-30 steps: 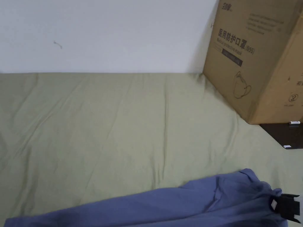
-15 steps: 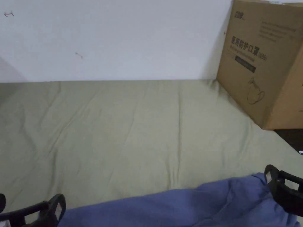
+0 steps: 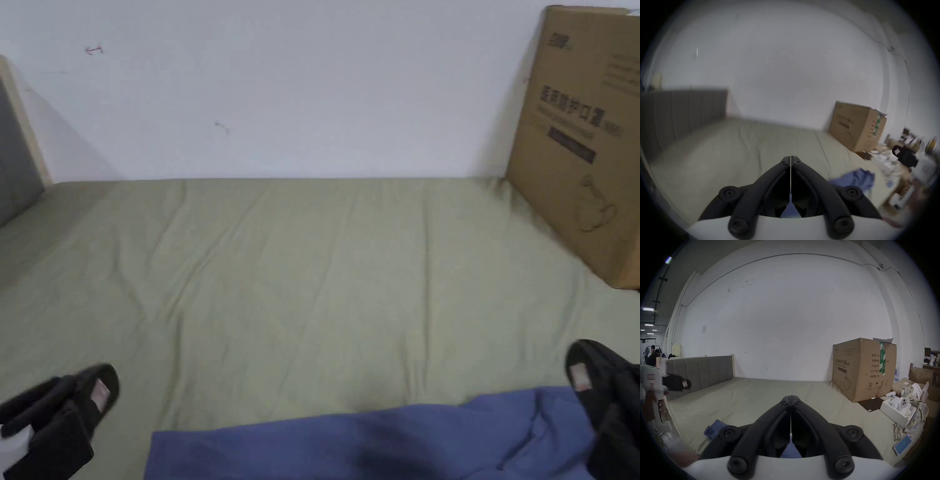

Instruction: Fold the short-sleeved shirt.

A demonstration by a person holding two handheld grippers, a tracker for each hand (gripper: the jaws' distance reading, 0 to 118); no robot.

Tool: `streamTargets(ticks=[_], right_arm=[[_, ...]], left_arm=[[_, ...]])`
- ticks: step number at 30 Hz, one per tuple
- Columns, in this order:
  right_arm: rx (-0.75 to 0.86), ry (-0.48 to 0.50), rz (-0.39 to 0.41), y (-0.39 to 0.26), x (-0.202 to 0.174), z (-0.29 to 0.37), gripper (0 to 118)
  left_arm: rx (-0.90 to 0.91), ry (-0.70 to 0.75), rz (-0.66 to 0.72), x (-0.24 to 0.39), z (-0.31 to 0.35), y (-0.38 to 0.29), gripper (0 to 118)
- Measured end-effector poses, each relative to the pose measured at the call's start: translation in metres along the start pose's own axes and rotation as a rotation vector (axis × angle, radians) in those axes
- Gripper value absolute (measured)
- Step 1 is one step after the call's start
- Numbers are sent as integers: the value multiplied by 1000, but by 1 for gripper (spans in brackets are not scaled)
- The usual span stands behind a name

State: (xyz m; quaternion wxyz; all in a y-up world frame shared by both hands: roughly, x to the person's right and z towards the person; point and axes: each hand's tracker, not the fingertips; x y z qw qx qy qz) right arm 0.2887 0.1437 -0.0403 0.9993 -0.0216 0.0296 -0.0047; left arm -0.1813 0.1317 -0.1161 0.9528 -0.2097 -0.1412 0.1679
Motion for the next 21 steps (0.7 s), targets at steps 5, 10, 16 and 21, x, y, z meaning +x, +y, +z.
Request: streamTargets(ticks=[5, 10, 16, 21], right_arm=[[-106, 20, -60, -9, -2, -14, 0], [-177, 39, -84, -15, -15, -32, 0], [-245, 54, -63, -23, -30, -52, 0], [-290, 92, -79, -27, -42, -63, 0]], left_arm=[[-359, -267, 592, -115, -54, -47, 77], [-329, -229, 646, -162, -81, -86, 113], [-423, -556, 798, -153, -143, -108, 115], [-514, -497, 626, -135, -192, -108, 89]])
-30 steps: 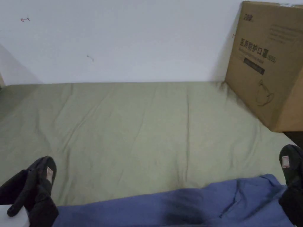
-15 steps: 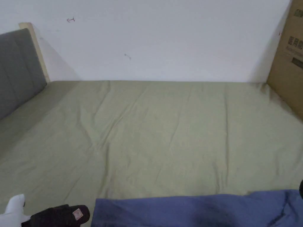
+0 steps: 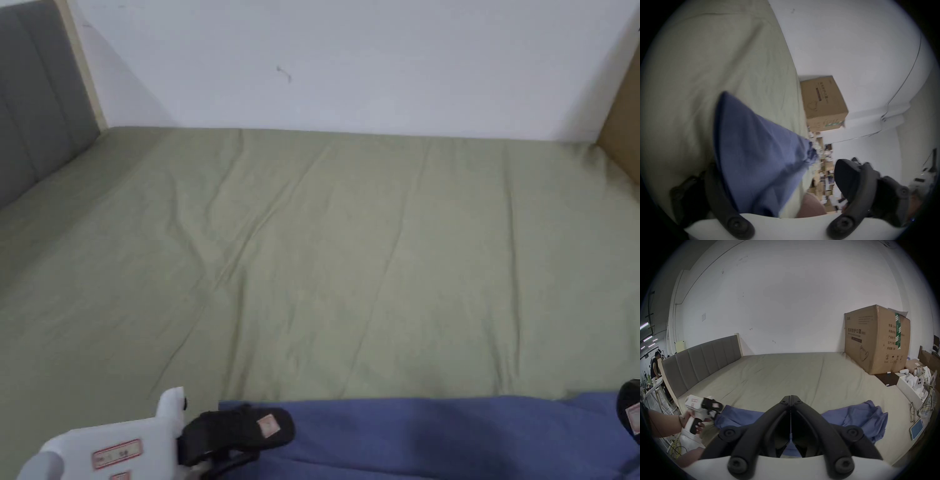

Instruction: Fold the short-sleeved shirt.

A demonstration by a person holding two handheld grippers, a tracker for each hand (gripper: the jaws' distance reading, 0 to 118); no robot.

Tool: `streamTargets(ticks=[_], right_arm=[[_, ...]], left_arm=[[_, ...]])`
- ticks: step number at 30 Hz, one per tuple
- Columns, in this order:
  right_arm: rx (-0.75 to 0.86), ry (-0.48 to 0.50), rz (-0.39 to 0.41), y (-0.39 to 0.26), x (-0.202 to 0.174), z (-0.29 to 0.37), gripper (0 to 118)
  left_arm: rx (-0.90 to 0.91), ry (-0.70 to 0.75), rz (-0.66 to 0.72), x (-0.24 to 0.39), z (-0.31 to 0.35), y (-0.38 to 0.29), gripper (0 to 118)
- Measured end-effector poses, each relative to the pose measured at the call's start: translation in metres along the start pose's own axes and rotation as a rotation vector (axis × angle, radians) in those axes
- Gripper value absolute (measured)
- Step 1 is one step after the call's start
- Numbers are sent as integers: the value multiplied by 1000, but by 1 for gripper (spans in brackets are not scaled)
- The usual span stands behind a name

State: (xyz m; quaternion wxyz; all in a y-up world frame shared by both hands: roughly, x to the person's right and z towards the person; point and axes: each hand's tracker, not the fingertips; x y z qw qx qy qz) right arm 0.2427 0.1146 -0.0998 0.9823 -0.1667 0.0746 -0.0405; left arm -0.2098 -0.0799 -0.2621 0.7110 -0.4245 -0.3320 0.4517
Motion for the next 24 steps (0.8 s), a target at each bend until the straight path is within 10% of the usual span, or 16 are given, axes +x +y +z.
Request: streamTargets(ticks=[2, 3, 4, 6, 17, 24], right_arm=[[-1, 10, -5, 0, -3, 0, 0], [0, 13, -5, 0, -3, 2, 0], [-1, 14, -1, -1, -4, 2, 0], [-6, 15, 7, -1, -5, 2, 0], [-12, 17, -69, -3, 12, 30, 0], [-9, -12, -109, -6, 37, 52, 0]], left_arm=[[40, 247, -24, 6, -12, -9, 8], [35, 410, -33, -7, -15, -17, 8], [119, 124, 55, -8, -10, -23, 8], [84, 217, 2, 1, -7, -19, 8], [230, 1278, -748, 163, 44, -46, 9], [74, 423, -348, 196, -71, -60, 16]])
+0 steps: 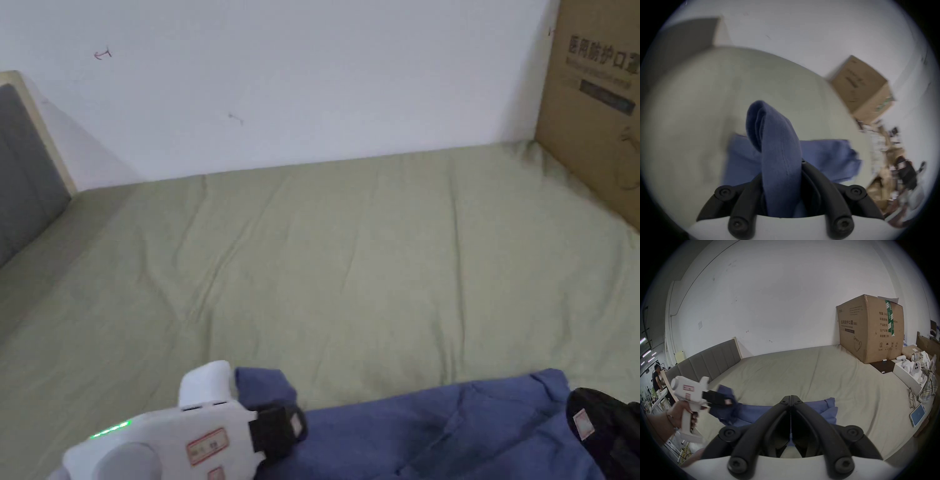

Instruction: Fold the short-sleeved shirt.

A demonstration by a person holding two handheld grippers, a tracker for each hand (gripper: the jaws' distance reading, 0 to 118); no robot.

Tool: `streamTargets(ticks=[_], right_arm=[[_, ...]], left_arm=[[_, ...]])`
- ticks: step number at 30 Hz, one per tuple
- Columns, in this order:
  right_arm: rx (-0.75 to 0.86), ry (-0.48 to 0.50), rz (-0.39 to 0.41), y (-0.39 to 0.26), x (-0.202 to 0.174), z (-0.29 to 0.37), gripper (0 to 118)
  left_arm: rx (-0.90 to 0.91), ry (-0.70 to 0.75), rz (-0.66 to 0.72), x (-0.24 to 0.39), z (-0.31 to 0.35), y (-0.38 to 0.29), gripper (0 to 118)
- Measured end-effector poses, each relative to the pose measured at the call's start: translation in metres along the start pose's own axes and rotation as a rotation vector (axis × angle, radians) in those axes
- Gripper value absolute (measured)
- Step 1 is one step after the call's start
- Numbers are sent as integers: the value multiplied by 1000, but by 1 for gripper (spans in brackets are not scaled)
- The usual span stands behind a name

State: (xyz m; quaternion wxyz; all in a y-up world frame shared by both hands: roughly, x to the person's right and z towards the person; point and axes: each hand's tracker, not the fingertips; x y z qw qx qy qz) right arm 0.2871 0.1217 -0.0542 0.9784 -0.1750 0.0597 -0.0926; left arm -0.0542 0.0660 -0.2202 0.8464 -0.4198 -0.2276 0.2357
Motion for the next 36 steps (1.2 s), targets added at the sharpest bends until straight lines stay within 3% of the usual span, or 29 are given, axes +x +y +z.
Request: streamTargets(ticks=[1, 2, 3, 4, 5, 8, 9, 10, 12, 14, 18, 21, 23, 26, 27, 30, 31, 36], right_arm=[[4, -1, -9, 1, 3, 4, 0], [6, -4, -11, 1, 6, 7, 0], [5, -10, -10, 2, 9, 10, 0], [4, -19, -6, 3, 12, 12, 0], [4, -24, -3, 3, 14, 13, 0], [1, -34, -17, 4, 21, 14, 0], [3, -28, -36, 3, 24, 13, 0], [6, -20, -54, 3, 26, 12, 0], [-1, -10, -71, 1, 29, 8, 0], [-9, -8, -73, -2, 29, 4, 0], [-33, -11, -63, -5, 29, -1, 0], [-54, -27, -66, -7, 31, -1, 0], [-82, -66, -7, -9, 30, -2, 0], [-89, -69, 54, -12, 24, -2, 0], [-93, -65, 64, -14, 21, -2, 0], [-107, -26, 59, -13, 16, -6, 0], [-110, -16, 56, -12, 15, -8, 0], [-108, 10, 35, -7, 7, -12, 0]], left_arm=[[-24, -50, -21, 16, -18, -4, 36], [-50, -80, -33, 28, -31, -5, 70], [-70, -96, -34, 38, -41, -7, 113], [-75, -95, -40, 44, -47, -8, 117], [0, -148, -37, 45, -39, -6, 111], [29, -52, -52, 39, -22, -9, 111], [51, -18, -70, 35, -18, -10, 100], [79, 12, -106, 32, -14, -11, 78], [109, 143, -180, 30, -7, -12, 5], [86, 223, -229, 28, -19, -18, 3], [-55, 105, -189, 28, -65, -24, 3], [-173, 90, -265, 40, -112, -37, 3], [-267, 68, -282, 45, -142, -49, 3], [-218, 72, -321, 56, -144, -51, 1], [-228, 14, -307, 58, -138, -45, 2], [-230, -370, -15, 32, -104, -33, 2], [-195, -424, 70, 22, -89, -31, 2], [10, -297, 153, -56, -1, -9, 3]])
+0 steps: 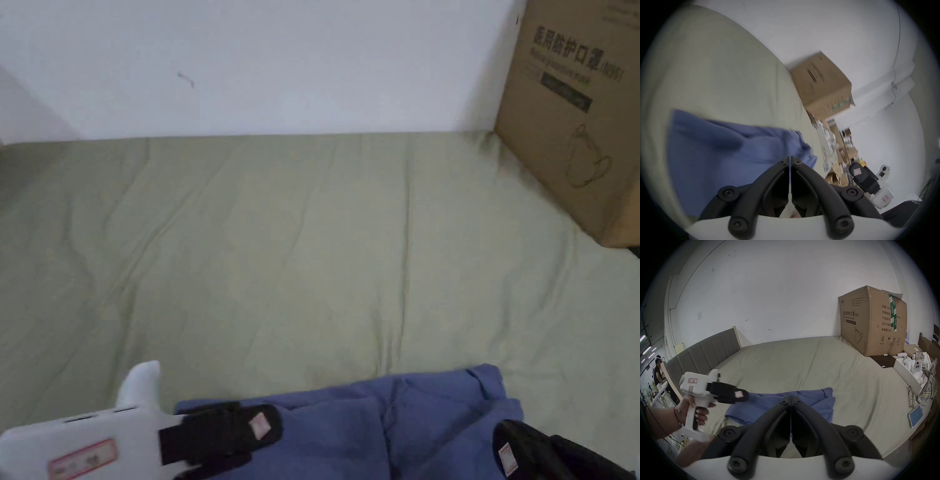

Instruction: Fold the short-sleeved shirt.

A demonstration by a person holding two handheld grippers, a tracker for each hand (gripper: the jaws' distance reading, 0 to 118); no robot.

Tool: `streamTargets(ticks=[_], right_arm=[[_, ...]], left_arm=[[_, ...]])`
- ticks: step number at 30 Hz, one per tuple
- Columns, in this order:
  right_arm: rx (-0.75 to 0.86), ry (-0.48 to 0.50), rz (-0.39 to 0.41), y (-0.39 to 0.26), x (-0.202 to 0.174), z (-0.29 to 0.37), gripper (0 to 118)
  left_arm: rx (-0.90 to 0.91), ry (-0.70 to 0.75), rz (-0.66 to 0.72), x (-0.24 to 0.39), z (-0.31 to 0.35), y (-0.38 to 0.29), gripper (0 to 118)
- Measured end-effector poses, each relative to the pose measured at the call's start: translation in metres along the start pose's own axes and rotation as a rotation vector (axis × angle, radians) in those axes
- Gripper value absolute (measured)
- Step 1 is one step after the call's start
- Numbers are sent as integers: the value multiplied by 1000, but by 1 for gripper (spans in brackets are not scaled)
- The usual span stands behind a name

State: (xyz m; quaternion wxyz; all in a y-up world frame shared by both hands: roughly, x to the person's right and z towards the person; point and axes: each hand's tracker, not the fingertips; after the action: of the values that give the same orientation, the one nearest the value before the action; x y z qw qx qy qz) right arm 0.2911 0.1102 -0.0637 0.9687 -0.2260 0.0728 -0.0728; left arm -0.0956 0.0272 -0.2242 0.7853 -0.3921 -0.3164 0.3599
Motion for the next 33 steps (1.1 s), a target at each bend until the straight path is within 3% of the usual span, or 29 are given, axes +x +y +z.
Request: streamTargets(ticks=[1, 2, 3, 4, 5, 8, 12, 15, 17, 21, 22, 23, 24, 25, 26, 28, 30, 33], right_arm=[[-2, 4, 0, 1, -2, -1, 0], [-5, 7, 2, 2, -4, -2, 0], [-9, 9, 7, 2, -6, -3, 0], [-12, 12, 12, 2, -8, -4, 0], [-17, 14, 16, 2, -11, -6, 0], [-38, 22, 19, 1, -18, -11, 0], [-78, 39, 17, 1, -27, -20, 0], [-97, 36, 36, 1, -34, -25, 0], [-108, 33, 48, 1, -38, -29, 0], [-119, 39, 48, 2, -43, -32, 0], [-118, 40, 46, 1, -43, -32, 0], [-118, 41, 45, 1, -43, -32, 0], [-119, 42, 44, 1, -44, -32, 0], [-123, 44, 44, 0, -44, -33, 0], [-128, 48, 44, -1, -44, -34, 0], [-146, 55, 50, -2, -44, -34, 0], [-142, 69, 52, -3, -43, -32, 0], [-123, 80, 44, -6, -40, -29, 0]], left_arm=[[8, 14, 31, -15, 19, 7, 13], [10, 37, 68, -26, 35, 12, 38], [18, 67, 106, -40, 50, 16, 80], [13, 70, 134, -53, 60, 19, 107], [7, 76, 157, -63, 68, 21, 118], [4, 21, 223, -93, 69, 24, 118], [-133, -51, 315, -124, 26, 17, 118], [-169, -245, 264, -114, -17, 18, 118], [-232, -264, 262, -107, -52, 17, 118], [-195, -305, 243, -111, -67, 17, 117], [-167, -285, 254, -123, -59, 16, 104], [-139, -217, 261, -130, -55, 17, 66], [-159, 11, 251, -139, -56, 14, 9], [-163, 79, 274, -150, -48, 8, 8], [-106, -163, 345, -133, -41, 10, 9], [-117, 91, 230, -95, -16, 21, 9], [-83, 144, 146, -73, 21, 23, 8], [-52, 642, -182, -18, 63, 33, 8]])
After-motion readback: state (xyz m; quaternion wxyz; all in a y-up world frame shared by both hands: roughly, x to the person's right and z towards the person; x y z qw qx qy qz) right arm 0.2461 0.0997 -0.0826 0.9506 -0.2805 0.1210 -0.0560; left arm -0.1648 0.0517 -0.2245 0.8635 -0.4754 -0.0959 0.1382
